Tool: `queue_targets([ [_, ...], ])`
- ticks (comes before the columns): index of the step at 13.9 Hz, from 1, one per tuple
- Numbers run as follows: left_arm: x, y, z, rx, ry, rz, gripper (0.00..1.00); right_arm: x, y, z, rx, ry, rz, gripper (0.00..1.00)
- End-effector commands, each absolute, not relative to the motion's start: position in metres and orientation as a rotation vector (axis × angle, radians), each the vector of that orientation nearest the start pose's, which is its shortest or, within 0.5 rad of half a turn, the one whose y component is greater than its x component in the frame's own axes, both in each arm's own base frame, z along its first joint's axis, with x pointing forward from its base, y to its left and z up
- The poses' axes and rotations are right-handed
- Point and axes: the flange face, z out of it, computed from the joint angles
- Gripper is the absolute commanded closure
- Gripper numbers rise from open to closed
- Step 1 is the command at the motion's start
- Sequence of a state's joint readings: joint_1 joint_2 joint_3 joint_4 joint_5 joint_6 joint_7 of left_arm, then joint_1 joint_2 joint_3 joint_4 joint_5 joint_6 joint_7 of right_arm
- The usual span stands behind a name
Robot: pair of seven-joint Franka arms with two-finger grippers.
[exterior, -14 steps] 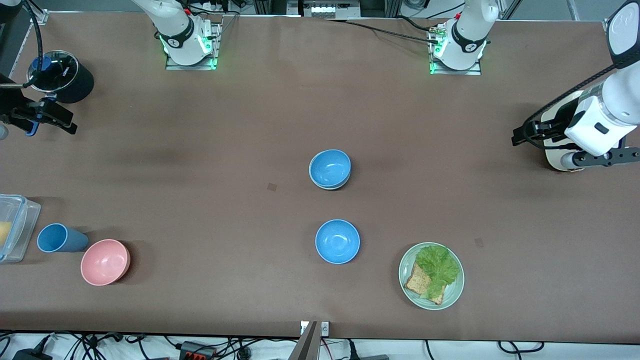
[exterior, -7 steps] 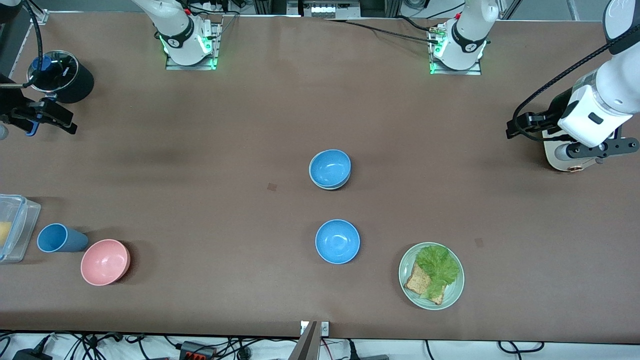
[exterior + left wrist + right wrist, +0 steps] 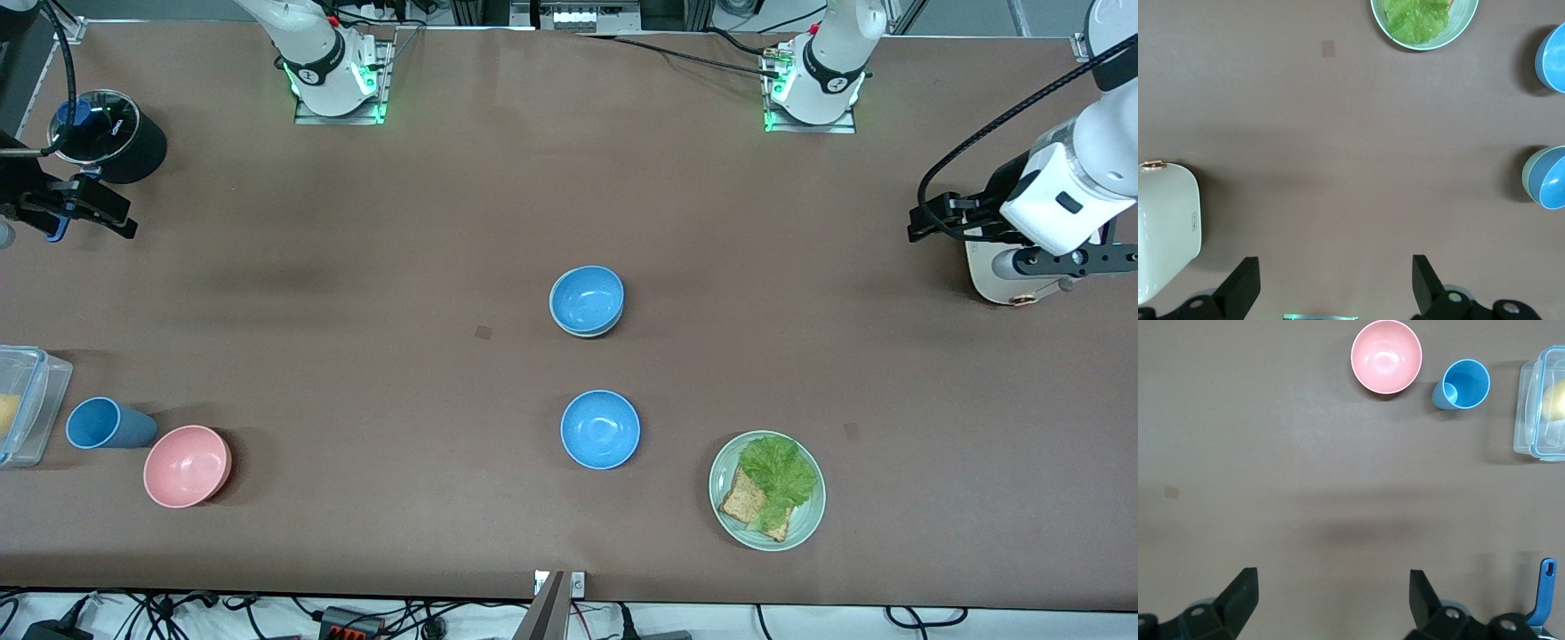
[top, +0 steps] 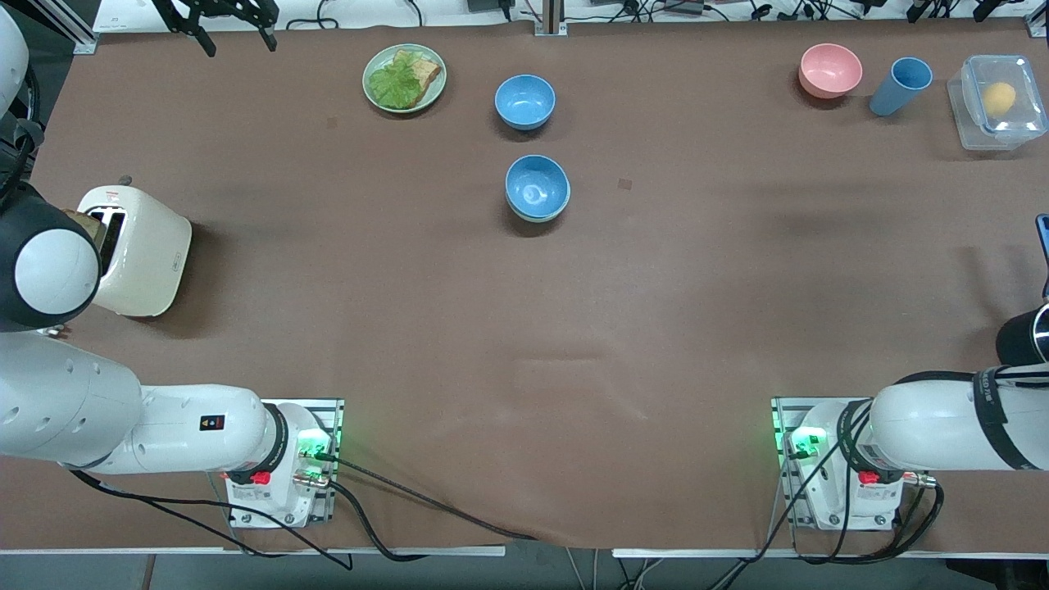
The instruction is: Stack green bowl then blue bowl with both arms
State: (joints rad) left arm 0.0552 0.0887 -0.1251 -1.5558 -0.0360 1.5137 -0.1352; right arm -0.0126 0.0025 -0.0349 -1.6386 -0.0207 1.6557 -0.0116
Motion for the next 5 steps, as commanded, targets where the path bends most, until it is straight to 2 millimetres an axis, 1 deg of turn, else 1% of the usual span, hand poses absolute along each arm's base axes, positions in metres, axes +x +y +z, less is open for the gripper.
queue_targets([
  [1, 0.578, -0.0307, 0.58, -3.179, 0.003, 0.137, 0.0, 0.5518, -0.0307, 0.601, -3.167, 0.023, -0.035, 0.0],
  [5, 0.5767, -0.03, 0.5784, -3.179, -0.009, 0.156, 0.0, 0.5521, -0.0306, 0.6012, -3.166, 0.023, -0.04, 0.0],
])
